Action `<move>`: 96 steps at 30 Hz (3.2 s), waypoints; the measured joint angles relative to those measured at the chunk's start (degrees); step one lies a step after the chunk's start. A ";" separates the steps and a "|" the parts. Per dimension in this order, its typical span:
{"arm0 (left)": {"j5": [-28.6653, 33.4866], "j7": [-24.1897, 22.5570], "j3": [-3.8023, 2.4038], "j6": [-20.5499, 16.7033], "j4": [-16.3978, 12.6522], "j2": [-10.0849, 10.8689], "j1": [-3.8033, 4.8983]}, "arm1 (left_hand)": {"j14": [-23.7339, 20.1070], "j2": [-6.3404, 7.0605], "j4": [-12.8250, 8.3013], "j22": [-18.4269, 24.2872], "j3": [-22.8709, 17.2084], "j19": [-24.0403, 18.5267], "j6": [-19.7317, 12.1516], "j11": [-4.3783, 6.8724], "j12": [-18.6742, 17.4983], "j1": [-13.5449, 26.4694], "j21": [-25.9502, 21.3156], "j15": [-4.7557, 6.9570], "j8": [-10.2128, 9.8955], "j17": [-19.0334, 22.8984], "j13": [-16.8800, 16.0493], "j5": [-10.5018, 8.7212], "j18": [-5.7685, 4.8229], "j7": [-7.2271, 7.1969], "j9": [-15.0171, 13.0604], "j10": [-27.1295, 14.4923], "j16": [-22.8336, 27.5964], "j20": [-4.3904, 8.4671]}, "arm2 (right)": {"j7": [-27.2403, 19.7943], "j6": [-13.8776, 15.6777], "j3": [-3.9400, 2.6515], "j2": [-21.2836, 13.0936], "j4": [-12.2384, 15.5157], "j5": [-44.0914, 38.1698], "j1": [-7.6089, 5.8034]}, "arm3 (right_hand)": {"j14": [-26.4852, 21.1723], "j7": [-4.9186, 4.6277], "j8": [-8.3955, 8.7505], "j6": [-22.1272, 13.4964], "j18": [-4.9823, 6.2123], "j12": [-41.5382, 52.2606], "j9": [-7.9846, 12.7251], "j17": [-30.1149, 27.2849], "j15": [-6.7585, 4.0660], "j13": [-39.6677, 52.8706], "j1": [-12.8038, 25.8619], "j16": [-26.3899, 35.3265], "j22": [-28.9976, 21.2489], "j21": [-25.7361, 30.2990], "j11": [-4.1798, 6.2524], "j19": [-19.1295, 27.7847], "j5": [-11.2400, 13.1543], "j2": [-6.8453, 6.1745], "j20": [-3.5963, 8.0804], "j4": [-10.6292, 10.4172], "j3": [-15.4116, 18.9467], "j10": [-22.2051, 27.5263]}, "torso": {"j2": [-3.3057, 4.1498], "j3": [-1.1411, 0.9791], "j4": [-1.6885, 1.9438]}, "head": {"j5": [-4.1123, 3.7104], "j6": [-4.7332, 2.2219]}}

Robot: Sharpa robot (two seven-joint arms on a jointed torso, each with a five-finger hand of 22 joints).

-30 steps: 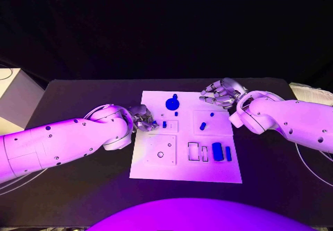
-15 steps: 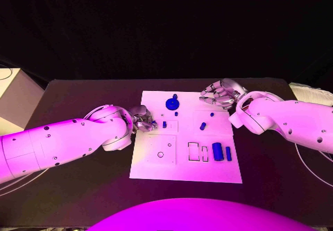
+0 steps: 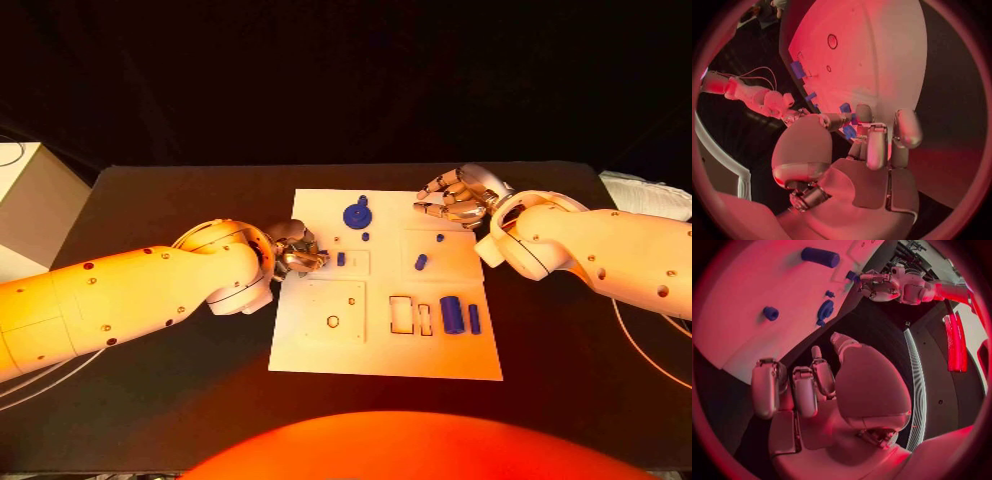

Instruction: Assemble the parts on the task board

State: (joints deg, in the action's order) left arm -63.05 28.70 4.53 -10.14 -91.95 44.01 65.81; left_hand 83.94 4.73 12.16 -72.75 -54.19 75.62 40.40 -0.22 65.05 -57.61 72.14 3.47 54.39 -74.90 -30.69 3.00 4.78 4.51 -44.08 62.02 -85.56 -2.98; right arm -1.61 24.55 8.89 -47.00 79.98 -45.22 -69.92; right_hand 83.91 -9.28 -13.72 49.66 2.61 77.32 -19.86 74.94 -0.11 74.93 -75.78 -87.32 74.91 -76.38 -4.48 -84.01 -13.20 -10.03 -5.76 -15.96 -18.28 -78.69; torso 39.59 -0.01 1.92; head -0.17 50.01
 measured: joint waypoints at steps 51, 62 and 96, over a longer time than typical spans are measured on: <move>17.22 0.18 -0.81 31.19 17.33 -9.08 9.46 | 0.21 -5.12 -14.58 -2.21 -3.54 4.36 6.65 2.46 4.53 21.84 7.68 1.46 -3.36 0.00 -12.69 15.86 0.00 -0.24 -3.24 10.33 -4.26 2.05 | -0.21 0.27 -0.01 0.64 -0.29 -0.04 0.09 | 0.00 0.00 -0.23 0.00 0.00 -0.01 0.05 -0.02 0.00 -0.02 -0.69 0.00 0.02 0.68 0.00 0.00 -3.24 -0.69 0.00 0.71 -1.18 0.00 | -0.06 -0.12 0.03 | 0.49 -0.01; 9.10 2.64 0.13 30.87 16.04 -10.03 9.74 | 0.01 -5.39 -15.03 -2.20 -3.09 4.76 7.32 2.52 4.86 22.27 7.95 1.65 -3.83 0.00 -14.00 17.91 -0.07 -0.33 -3.96 11.09 -4.26 2.04 | -3.74 4.65 -0.01 0.57 -0.04 1.38 -0.05 | -0.59 -0.12 -0.23 -0.77 4.18 -13.63 0.13 -1.94 0.15 -10.72 -0.61 9.78 -7.75 23.15 -0.32 7.91 -3.66 -1.52 -0.16 0.80 -4.26 11.62 | -0.12 -0.05 0.01 | 0.69 -0.01; 10.07 5.09 1.50 39.61 19.91 -13.53 10.16 | 0.01 -5.30 -15.67 -2.18 -2.46 5.15 8.27 2.99 5.18 22.90 8.31 1.64 -4.68 0.00 -15.49 20.22 -0.90 -0.43 -4.93 12.68 -4.25 2.04 | -17.36 10.65 -0.30 3.00 -3.40 10.80 -4.25 | -27.66 -2.10 0.90 -4.55 7.59 -60.31 0.71 -50.37 7.97 -68.42 1.76 78.67 -58.22 72.60 -5.63 30.44 -3.89 -2.47 -8.72 7.37 -12.55 26.11 | 0.12 0.02 0.02 | 0.85 -0.01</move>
State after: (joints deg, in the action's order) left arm -52.99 33.78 6.03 29.47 -72.05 30.48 75.97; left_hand 83.94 -0.57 -3.51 -74.93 -56.65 80.77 48.67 2.77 70.23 -34.70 80.44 5.11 49.71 -74.90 -46.18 23.23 3.88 4.08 -49.00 74.70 -89.82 -0.94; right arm -18.97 35.20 8.59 -44.00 76.58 -34.42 -74.17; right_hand 56.25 -11.38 -12.82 45.11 10.19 17.01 -19.15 24.57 7.86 6.51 -74.02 -8.64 16.69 -3.77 -10.11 -53.56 -17.09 -12.50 -14.47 -8.59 -30.83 -52.58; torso 39.71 0.01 1.94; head 0.68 50.00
